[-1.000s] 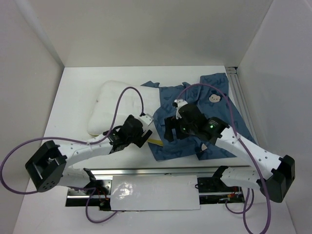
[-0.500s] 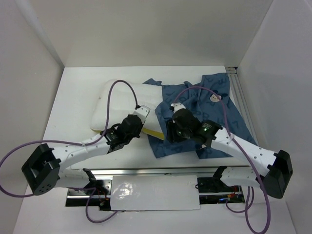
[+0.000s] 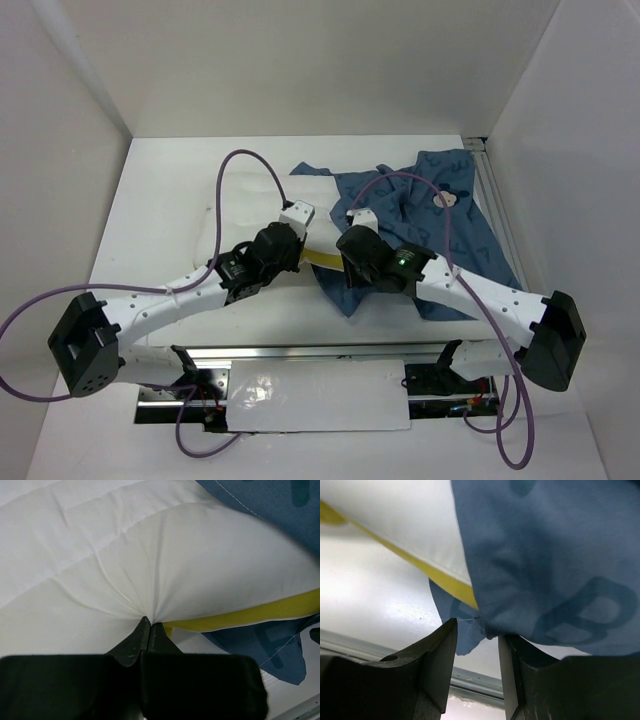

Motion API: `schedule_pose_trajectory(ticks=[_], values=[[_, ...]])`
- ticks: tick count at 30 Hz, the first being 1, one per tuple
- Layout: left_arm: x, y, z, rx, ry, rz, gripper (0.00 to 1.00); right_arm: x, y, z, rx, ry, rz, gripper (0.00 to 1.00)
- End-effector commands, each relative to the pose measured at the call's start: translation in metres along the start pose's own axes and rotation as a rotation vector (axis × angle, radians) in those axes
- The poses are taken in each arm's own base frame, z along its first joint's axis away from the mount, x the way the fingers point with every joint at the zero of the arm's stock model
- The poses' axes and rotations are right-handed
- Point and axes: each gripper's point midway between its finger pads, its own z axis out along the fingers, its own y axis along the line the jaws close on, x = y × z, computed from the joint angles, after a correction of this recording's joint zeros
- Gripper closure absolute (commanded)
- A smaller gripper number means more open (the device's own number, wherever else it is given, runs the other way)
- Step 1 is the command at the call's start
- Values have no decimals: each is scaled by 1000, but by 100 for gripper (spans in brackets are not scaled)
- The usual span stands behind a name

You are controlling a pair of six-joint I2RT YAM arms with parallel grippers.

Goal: Put the pillow into the pillowcase

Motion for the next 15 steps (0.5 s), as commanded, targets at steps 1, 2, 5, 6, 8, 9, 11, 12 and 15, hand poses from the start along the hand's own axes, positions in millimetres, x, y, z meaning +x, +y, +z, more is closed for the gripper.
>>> schedule_pose_trajectory(ticks=[1, 2, 5, 6, 8, 9, 11, 12, 15], values=[[-38, -8, -3, 13, -114, -51, 100, -21, -12, -13, 77, -72, 57, 55], [-38, -8, -3, 13, -114, -51, 100, -24, -15, -15, 91, -93, 70, 55], [-38, -8, -3, 13, -114, -51, 100, -31, -18, -20, 106, -121, 78, 51], [-38, -9, -3, 22, -113, -50, 100, -32, -17, -18, 100, -129, 66, 51], [-41, -11, -6, 36, -120, -53, 100, -35, -19, -15, 100, -143, 63, 54], [-39, -10, -8, 36, -120, -53, 100, -35, -20, -9, 112, -136, 54, 62], [-41, -13, -8, 47, -126, -65, 100, -37, -16, -7, 100, -133, 55, 90], [-41, -13, -8, 47, -126, -66, 100, -40, -12, -9, 76, -130, 38, 100], [-44, -15, -3, 36, -107, -106, 100, -41, 16, -14, -69, -123, -16, 100]])
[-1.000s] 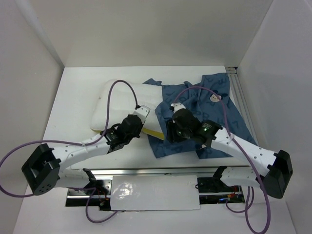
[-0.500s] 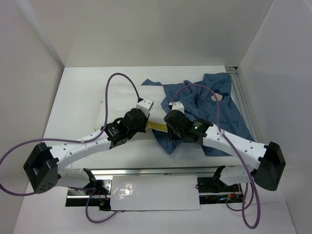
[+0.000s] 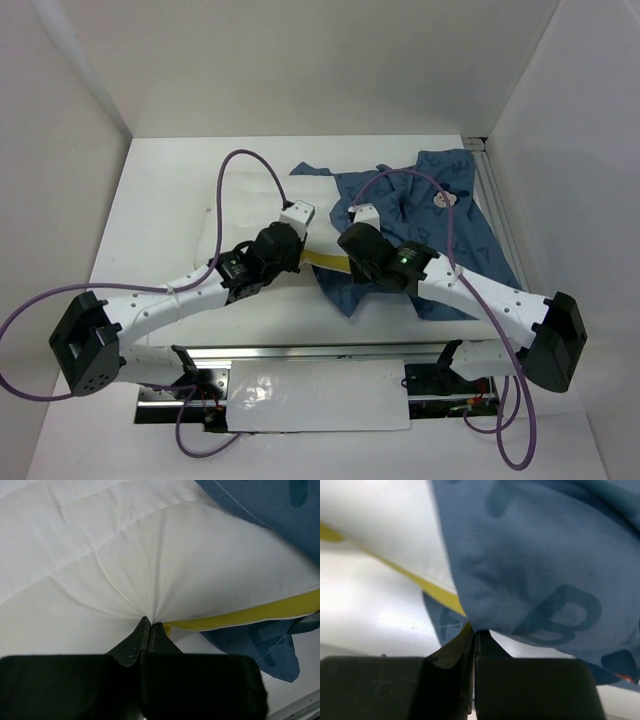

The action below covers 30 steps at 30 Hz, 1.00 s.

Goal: Put the pillow into the pillowcase

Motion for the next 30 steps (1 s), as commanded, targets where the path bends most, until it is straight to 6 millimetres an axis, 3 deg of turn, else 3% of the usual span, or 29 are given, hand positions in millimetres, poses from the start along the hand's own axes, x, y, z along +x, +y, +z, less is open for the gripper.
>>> schedule_pose_trajectory(ticks=[1, 6, 13, 18, 23, 24, 25, 27, 28, 29, 30], values=[[-44, -17, 1, 37, -99, -116, 100, -27, 41, -14, -193, -68, -35, 100], [-55, -36, 2, 83, -108, -286, 100, -35, 120, -51, -710, -161, -136, 100], [-56, -40, -6, 110, -129, -498, 100, -54, 177, -76, -1045, -300, -228, 100], [-52, -37, -7, 106, -140, -536, 100, -38, 207, -105, -1354, -387, -338, 100], [-33, -27, -12, 49, -77, -524, 100, -24, 197, -76, -1229, -306, -344, 100], [-26, -24, -14, 40, -59, -516, 100, -23, 193, -73, -1200, -296, -345, 92], [-25, -20, -18, 21, -55, -524, 92, -27, 183, -73, -1138, -320, -332, 82], [-6, -10, -24, -29, 6, -503, 75, -14, 162, -64, -1028, -258, -310, 57], [-3, -7, -27, -36, 19, -477, 55, -18, 153, -66, -985, -264, -290, 49], [1, -9, -30, -19, 38, -449, 43, -29, 136, -70, -893, -313, -249, 41], [0, -10, -34, -8, 50, -447, 34, -21, 122, -68, -834, -271, -234, 27]])
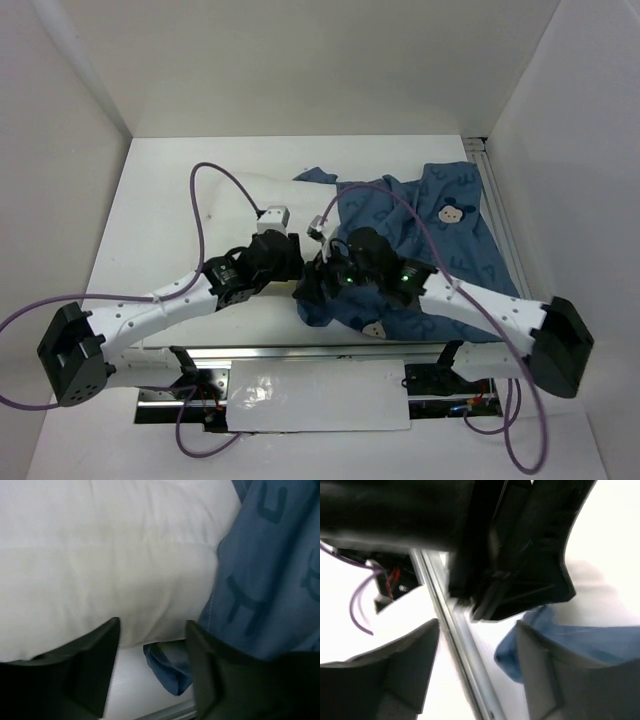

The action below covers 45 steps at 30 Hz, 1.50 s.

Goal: Put the pillow into the pillowcase

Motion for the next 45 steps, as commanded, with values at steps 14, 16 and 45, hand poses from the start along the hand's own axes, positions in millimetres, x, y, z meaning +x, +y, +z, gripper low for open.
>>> schedule_pose_trajectory(ticks=[14, 16, 45], values=[[-94, 3, 9, -86, -29, 41, 0, -74, -141, -114, 939, -143, 243, 19], [-105, 6, 44, -127, -14, 79, 0, -89, -173, -106, 952, -135, 261, 29], [-64, 26, 184, 53, 112, 146, 100, -90, -360, -2, 859, 88, 254, 100]])
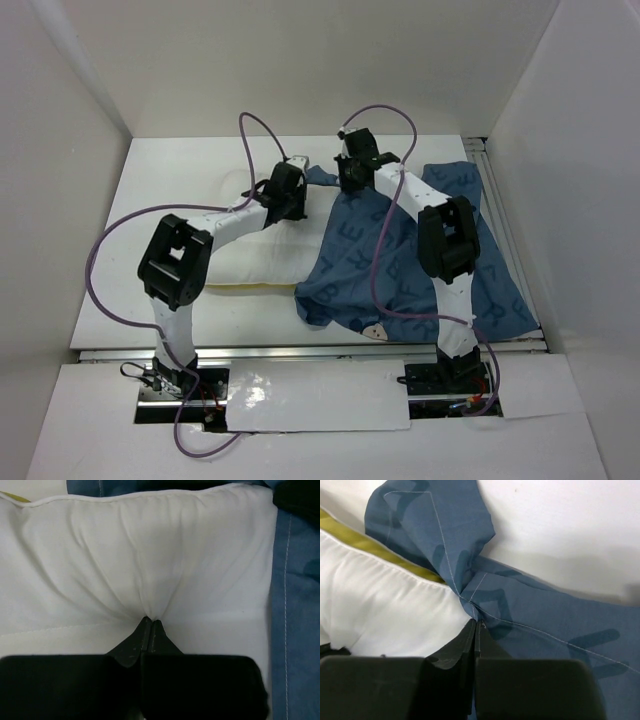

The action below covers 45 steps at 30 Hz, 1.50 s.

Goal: Put the pillow into the pillowcase

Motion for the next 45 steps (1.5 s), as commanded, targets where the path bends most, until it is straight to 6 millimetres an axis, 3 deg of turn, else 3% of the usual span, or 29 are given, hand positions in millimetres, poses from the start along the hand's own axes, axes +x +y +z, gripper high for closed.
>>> schedule_pose_trajectory(ticks=[1, 4, 5, 9, 15, 18, 20, 24, 26, 27, 29, 31, 32, 35, 39, 40, 41, 42, 43, 44, 45], values=[[-4, -13, -15, 86, -49, 45, 100, -31, -2, -18, 24, -94, 25, 100], [-18, -28, -32, 189, -156, 77, 100, -44, 16, -30, -73, -128, 20, 100], [-32, -36, -49, 234, -216, 79, 100, -54, 24, -38, -112, -154, 16, 100], [-49, -64, -81, 411, -334, 116, 100, -69, 66, -62, -303, -197, 2, 100], [-67, -75, -98, 466, -412, 130, 100, -75, 123, -89, -522, -218, -54, 100], [-80, -88, -124, 525, -488, 150, 100, -74, 155, -106, -573, -232, -84, 100], [-90, -93, -139, 556, -540, 160, 100, -74, 161, -111, -583, -239, -81, 100], [-110, -102, -176, 592, -643, 174, 100, -86, 189, -141, -664, -284, -37, 100], [-113, -106, -182, 602, -668, 193, 100, -93, 199, -153, -700, -297, 43, 100], [-119, -108, -190, 590, -697, 186, 100, -91, 214, -162, -733, -299, 52, 100], [-121, -105, -188, 571, -706, 190, 100, -94, 229, -173, -796, -289, 122, 100], [-123, -101, -183, 544, -710, 166, 100, -86, 238, -165, -839, -210, 201, 100], [-122, -98, -180, 531, -711, 151, 100, -94, 244, -175, -889, -235, 209, 100], [-116, -93, -159, 501, -693, 119, 100, -84, 261, -165, -994, -183, 283, 100], [-111, -79, -138, 423, -660, 39, 100, -73, 261, -131, -945, -112, 338, 100], [-104, -71, -126, 376, -622, 13, 100, -65, 257, -115, -899, -93, 350, 100], [-104, -69, -125, 360, -613, -1, 100, -66, 250, -110, -876, -98, 355, 100], [-99, -60, -112, 324, -578, -22, 100, -65, 241, -99, -844, -91, 373, 100], [-97, -50, -105, 280, -557, -44, 87, -63, 238, -95, -829, -93, 370, 98], [-89, -47, -97, 259, -501, -40, 72, -59, 228, -81, -794, -80, 390, 79], [-82, -41, -88, 237, -464, -42, 45, -64, 216, -77, -768, -77, 394, 69]])
